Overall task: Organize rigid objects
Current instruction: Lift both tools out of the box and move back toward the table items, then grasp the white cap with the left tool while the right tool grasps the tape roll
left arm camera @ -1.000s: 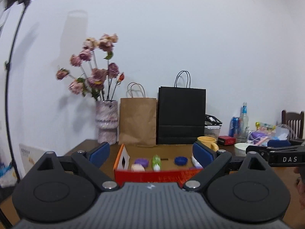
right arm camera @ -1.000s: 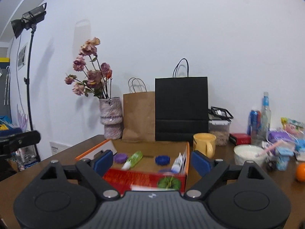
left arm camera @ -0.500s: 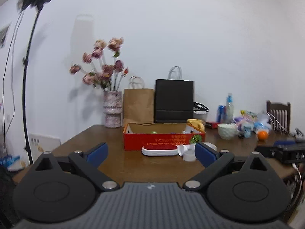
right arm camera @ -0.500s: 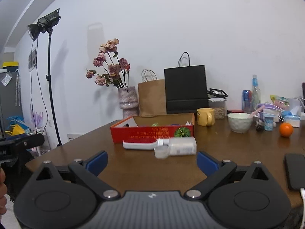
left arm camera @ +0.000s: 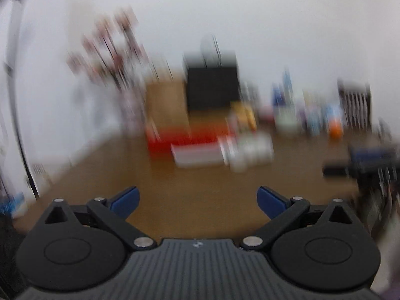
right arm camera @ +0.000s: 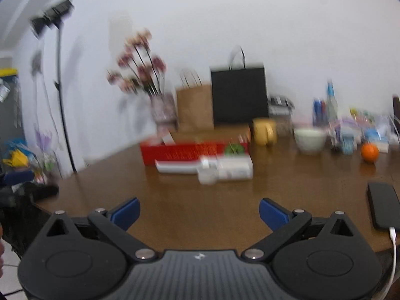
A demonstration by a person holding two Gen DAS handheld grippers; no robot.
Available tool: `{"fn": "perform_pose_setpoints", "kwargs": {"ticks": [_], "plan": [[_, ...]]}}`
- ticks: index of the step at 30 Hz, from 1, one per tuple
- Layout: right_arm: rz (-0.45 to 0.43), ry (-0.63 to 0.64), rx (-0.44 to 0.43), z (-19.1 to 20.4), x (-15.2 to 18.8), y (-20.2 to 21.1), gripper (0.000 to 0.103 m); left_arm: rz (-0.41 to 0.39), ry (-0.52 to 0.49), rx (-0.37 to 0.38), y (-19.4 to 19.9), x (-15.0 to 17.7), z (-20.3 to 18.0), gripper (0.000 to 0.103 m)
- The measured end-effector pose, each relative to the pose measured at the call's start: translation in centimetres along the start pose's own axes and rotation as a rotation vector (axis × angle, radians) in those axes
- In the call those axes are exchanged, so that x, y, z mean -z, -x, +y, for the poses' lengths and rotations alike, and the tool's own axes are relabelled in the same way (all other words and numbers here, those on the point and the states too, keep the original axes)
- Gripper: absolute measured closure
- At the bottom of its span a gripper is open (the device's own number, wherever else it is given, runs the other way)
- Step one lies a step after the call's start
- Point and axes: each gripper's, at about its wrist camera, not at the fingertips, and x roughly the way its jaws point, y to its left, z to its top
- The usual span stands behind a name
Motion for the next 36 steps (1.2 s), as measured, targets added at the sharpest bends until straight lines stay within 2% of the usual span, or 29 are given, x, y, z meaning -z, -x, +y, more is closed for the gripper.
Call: {"fn": "perform_pose_setpoints", "kwargs": {"ticks": [3, 6, 11, 18, 22, 29, 36], "plan": [[0.138, -0.034, 0.032, -0.5, -0.5, -1.8, 0.010, 0.091, 0.082, -0.002, -1.7, -0.2, 0.8, 0.003], [0.182, -0.048, 0.039, -0.9, -0.3, -2.7, 0.009, 0.102, 0.069, -0.039, -2.2, -0.3, 0.8, 0.003], [0.188, -0.068, 0.025, -1.3, 0.3, -3.0, 0.009, 0.120, 0.075, -0.040, -3.0, -0.6, 1.0, 0.003], [0.118, -0.061, -0.047, -1.2, -0.5, -4.4, 0.008, 0.107, 0.070, -0.039, -4.7, -1.4, 1.0, 0.003], [0.109, -0.026, -0.056, -0.9, -2.1, -7.2, 0.008, 0.113, 0.096, -0.027, -7.6, -3.1, 1.5, 0.003], [0.101, -0.012, -0.059, -1.5, -5.3, -13.3, 0.010, 0.112, 0.072, -0.035, -13.9, -6.6, 2.4, 0.003], [0.138, -0.001, -0.095, -0.6, -7.2, -20.0, 0.018, 0.136, 0.087, -0.023, -19.9, -8.5, 3.6, 0.003]]}}
